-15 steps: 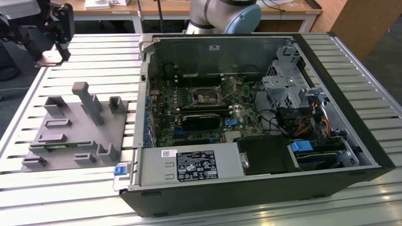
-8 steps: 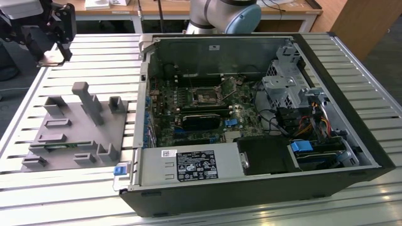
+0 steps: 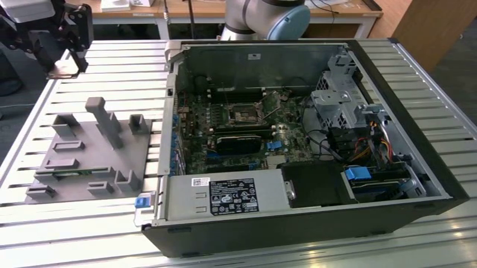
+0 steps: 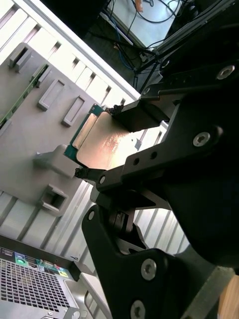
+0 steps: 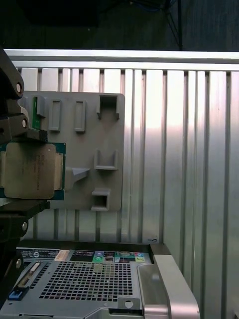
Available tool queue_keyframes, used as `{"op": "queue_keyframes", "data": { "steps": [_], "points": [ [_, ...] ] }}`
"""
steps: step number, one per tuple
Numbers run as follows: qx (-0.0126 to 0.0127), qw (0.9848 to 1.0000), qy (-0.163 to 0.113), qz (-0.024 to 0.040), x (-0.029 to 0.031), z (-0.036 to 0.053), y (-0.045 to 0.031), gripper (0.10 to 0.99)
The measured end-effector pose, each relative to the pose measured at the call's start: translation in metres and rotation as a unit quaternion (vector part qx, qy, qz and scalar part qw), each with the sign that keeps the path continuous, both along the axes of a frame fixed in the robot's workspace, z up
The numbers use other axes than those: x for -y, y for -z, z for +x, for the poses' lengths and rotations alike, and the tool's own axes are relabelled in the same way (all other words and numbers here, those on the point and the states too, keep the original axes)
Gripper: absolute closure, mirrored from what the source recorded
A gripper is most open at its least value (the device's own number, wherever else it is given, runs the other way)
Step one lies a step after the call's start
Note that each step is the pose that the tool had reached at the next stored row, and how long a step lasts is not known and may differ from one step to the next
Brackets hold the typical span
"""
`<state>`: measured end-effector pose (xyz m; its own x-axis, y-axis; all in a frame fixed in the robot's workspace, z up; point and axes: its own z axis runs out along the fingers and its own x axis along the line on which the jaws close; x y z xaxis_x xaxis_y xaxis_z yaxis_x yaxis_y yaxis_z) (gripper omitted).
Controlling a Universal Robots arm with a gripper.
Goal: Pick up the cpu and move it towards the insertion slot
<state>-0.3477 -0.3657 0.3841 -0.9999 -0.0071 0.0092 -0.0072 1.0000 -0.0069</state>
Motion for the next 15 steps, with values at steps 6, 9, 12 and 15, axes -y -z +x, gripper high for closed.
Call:
{"op": "queue_keyframes", "data": {
  "steps": [6,9,12,15],
  "points": [
    [0.0000,1.0000,0.000,0.0000,0.0000,0.0026,0.0000,0.545],
    [0.0000,1.0000,0.000,0.0000,0.0000,0.0039,0.0000,0.545],
    [0.0000,1.0000,0.000,0.0000,0.0000,0.0054,0.0000,0.545],
    [0.0000,1.0000,0.000,0.0000,0.0000,0.0069,0.0000,0.545]
  ]
}}
